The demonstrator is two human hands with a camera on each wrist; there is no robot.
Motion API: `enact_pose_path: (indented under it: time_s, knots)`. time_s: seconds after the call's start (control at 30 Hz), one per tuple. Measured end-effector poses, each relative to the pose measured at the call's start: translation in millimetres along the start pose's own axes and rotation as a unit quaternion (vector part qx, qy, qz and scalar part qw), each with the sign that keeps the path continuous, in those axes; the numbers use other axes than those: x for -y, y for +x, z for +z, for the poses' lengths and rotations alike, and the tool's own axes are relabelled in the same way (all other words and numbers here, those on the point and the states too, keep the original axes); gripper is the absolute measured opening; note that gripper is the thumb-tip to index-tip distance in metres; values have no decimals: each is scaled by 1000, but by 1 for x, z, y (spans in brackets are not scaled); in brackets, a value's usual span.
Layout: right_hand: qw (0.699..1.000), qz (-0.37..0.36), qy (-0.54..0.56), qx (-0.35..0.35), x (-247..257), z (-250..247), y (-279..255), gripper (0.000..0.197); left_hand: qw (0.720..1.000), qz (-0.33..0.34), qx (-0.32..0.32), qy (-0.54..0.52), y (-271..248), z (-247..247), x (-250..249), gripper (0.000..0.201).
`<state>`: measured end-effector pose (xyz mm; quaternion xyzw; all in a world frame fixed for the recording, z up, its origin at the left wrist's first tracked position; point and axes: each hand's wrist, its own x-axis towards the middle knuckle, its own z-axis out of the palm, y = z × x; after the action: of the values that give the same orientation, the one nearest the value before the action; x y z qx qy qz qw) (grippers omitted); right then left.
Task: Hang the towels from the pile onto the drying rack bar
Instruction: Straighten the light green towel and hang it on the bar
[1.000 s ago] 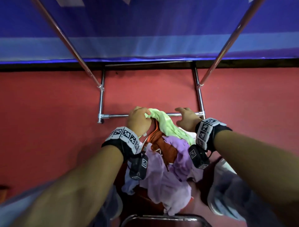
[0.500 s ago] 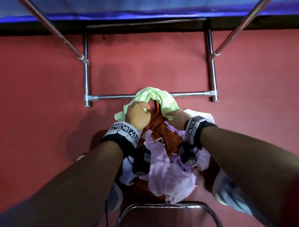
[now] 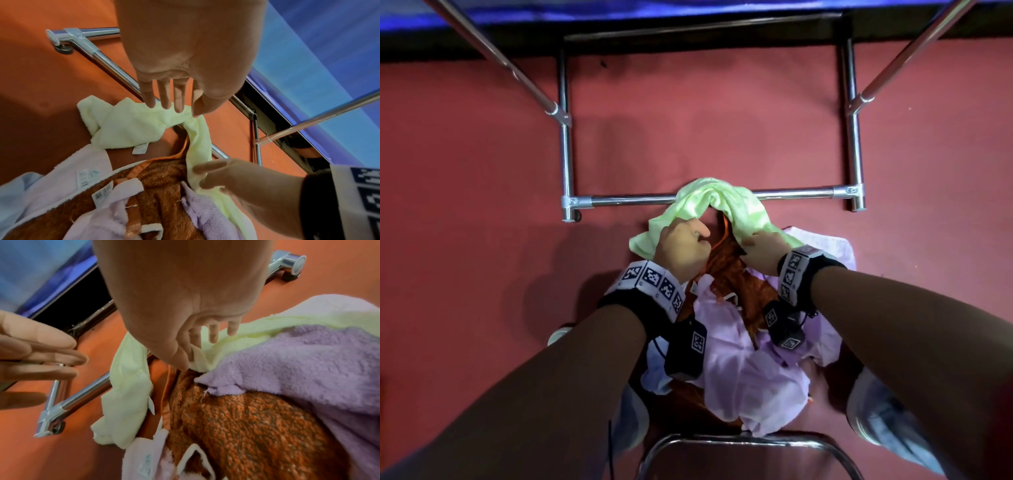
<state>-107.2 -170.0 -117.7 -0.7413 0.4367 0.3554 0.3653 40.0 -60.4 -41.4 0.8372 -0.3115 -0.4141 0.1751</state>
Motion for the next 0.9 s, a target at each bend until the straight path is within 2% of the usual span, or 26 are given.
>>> enact_pose_path:
  time_s: [0.07,0.13,0.23,0.3,0.37,0.43,0.53,0.6,0.7,0.73,0.83,0.9]
  knots:
    - [999,-4,51,-16,1,-10,-6,40,1000,6,12,12,-3,-2,-5,27]
    - [989,2,147,-22,4,-23,-16,27,1000,4,16,13,-7,-6,-15,26]
    - [959,7,270,-89,9,-50,-38,20,1000,-7,18,0,-19,-18,-35,28]
    - [938,-20,336,-89,17,-71,-61,10,1000,4,12,3,-31,-28,-50,29]
    - [924,-43,369,-89,26,-92,-88,11,1000,25,2,10,-44,-38,-64,27]
    - [906,-59,407,-99,34,-113,-116,21,999,42,-5,-1,-58,-50,-79,21]
    - [870,-100,476,-83,49,-139,-167,8,998,56,-1,-30,-85,-69,-103,14]
    - [857,-146,491,-56,58,-150,-200,15,997,60,8,-45,-104,-81,-118,12]
    - [845,-177,503,-40,70,-165,-246,17,995,73,10,-69,-135,-101,-139,13]
    - [836,-184,516,-32,75,-171,-264,16,994,81,-1,-75,-145,-108,-146,10]
    - [804,-210,557,-11,85,-186,-313,13,988,115,-57,-81,-176,-128,-167,22]
    - [779,-227,584,-9,90,-196,-343,14,983,135,-67,-105,-197,-138,-180,20]
